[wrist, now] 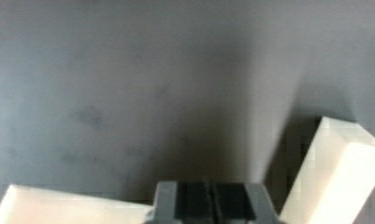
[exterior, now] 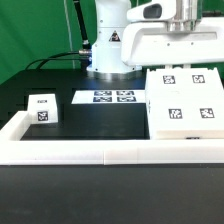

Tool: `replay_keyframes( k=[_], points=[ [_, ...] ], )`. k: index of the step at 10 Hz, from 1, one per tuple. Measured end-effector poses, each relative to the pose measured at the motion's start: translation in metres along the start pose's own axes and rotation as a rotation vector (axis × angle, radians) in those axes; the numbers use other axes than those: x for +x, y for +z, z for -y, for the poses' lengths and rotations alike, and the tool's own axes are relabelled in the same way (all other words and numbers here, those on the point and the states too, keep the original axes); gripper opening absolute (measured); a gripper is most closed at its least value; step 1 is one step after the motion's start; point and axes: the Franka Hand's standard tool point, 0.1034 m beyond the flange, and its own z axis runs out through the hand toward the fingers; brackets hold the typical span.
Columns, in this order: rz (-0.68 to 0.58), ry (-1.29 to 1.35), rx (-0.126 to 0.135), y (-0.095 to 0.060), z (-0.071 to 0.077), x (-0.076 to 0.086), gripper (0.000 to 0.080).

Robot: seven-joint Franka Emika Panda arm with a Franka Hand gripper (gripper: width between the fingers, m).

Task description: Assemble cabinet

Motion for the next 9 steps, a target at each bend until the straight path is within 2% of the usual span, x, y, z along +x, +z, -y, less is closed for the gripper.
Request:
replay_keyframes(
  k=[5,9],
  points=[
    [0.095,0.001,-0.006,-0.031,-0.005,0.022,0.0002],
    [0.109,-0.001,-0.006,-0.032,-0.004,0.023,0.0002]
  ],
)
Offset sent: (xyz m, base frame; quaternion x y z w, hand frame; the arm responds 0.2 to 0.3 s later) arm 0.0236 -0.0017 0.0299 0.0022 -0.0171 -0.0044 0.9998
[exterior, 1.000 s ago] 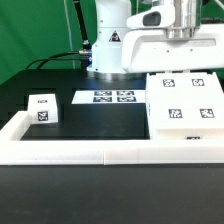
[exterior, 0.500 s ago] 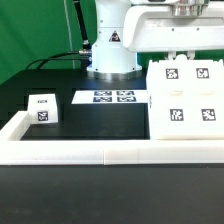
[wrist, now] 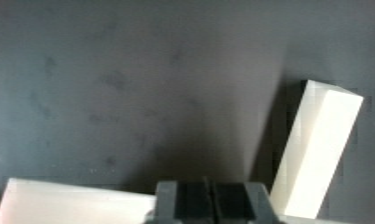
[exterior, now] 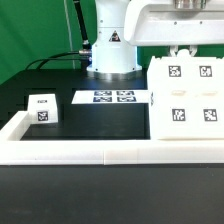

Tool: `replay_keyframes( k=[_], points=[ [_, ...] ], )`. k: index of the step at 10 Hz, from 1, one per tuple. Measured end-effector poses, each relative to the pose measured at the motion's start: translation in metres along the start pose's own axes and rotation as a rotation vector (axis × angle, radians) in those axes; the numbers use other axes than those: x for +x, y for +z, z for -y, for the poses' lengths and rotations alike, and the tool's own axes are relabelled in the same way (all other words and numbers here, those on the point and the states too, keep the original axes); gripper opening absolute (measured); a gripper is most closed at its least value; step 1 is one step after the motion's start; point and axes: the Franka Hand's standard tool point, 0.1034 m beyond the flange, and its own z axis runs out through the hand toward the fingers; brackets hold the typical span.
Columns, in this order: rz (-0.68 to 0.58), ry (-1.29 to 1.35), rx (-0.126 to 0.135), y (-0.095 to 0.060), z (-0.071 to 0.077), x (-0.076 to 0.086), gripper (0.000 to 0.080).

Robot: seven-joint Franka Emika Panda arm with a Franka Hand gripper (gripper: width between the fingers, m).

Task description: Assemble cabinet

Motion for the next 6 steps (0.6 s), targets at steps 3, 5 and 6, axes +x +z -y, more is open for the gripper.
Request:
replay_keyframes(
  k=[3,5,6],
  points=[
    [-0.007,-0.015,-0.001,-0.004,-0.003,0.002,0.0002],
    [-0.019,-0.012,-0.002,-0.014,-0.004,0.003,0.0002],
    [-0.024,-0.013,-0.003,-0.017,-0.004,0.003,0.0002]
  ],
)
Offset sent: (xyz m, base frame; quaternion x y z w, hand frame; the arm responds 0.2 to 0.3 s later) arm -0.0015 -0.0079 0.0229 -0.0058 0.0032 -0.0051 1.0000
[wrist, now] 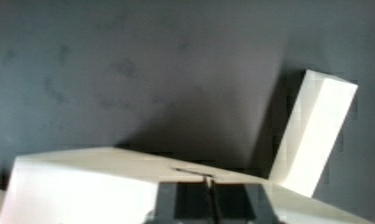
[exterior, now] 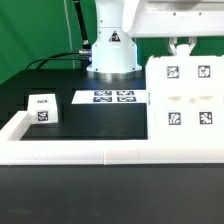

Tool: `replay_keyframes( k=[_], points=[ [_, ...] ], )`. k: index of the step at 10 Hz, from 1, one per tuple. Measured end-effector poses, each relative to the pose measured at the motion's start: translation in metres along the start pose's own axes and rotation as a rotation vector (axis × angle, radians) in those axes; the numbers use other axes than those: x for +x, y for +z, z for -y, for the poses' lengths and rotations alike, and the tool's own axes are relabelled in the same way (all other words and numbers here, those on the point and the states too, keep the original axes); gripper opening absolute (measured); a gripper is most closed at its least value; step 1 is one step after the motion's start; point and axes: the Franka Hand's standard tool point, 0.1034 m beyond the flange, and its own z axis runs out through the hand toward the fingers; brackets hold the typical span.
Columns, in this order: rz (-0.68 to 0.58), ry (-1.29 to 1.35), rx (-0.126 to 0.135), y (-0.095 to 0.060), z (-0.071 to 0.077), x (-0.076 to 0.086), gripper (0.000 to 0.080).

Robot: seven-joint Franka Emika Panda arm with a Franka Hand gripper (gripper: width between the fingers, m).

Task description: Assemble cabinet

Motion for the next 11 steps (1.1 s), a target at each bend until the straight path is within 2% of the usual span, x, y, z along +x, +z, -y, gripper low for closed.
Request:
replay_keyframes(
  k=[3,7,8,9,11],
  points=[
    [-0.012,-0.004,-0.001,-0.0072,0.0029,0.0074,0.0002],
    [-0.010,-0.005,-0.001,-0.0060,0.0030,0.0067,0.0002],
    [-0.010,-0.005,-0.001,-0.0059,0.0030,0.0066,0.0138],
    [-0.010,-0.005,-0.001,-0.0058,0.0030,0.0066,0.0138],
    [-0.010,-0.005,-0.001,-0.0056,0.0030,0.0065,0.0412]
  ],
)
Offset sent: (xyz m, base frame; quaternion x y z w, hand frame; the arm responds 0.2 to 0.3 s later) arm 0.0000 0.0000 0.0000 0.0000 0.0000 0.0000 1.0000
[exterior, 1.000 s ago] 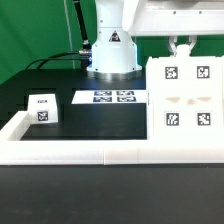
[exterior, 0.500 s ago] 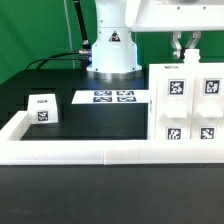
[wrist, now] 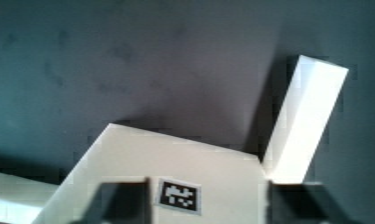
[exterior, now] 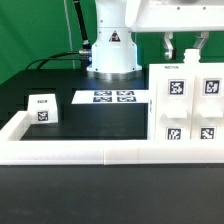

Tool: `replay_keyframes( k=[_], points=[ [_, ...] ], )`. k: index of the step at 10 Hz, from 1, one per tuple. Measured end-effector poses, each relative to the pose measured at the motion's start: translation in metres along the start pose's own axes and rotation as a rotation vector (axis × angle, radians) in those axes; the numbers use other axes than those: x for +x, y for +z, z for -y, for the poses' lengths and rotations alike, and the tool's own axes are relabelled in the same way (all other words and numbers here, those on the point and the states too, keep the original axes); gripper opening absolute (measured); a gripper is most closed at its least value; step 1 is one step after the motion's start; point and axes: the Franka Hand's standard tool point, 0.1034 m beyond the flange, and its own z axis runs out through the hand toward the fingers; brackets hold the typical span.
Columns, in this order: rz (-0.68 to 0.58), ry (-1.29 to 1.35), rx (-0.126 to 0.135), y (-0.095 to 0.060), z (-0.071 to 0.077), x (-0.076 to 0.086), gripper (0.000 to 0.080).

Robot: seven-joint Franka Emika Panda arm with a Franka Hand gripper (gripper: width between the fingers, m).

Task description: Assemble cabinet

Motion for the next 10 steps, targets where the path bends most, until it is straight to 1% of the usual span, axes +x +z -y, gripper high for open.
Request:
replay_keyframes(
  k=[1,2,3,4,5,6,7,8,10],
  points=[
    [0.000,0.000,0.000,0.000,0.000,0.000,0.0412],
    [-0.001,0.003,0.000,0.002,-0.001,-0.004,0.0612],
    [0.008,0.014,-0.001,0.012,-0.007,-0.023,0.0733],
    [0.031,0.016,0.000,0.020,-0.020,-0.047,0.0733],
    [0.039,0.009,0.000,0.029,-0.036,-0.065,0.0788],
    [0.040,0.001,-0.004,0.038,-0.056,-0.084,0.0796],
    [0.050,-0.050,0.000,0.047,-0.083,-0.101,0.0796],
    [0.058,-0.062,0.006,0.053,-0.112,-0.114,0.0797],
    [0.066,-0.098,0.004,0.058,-0.149,-0.123,0.0797]
  ],
)
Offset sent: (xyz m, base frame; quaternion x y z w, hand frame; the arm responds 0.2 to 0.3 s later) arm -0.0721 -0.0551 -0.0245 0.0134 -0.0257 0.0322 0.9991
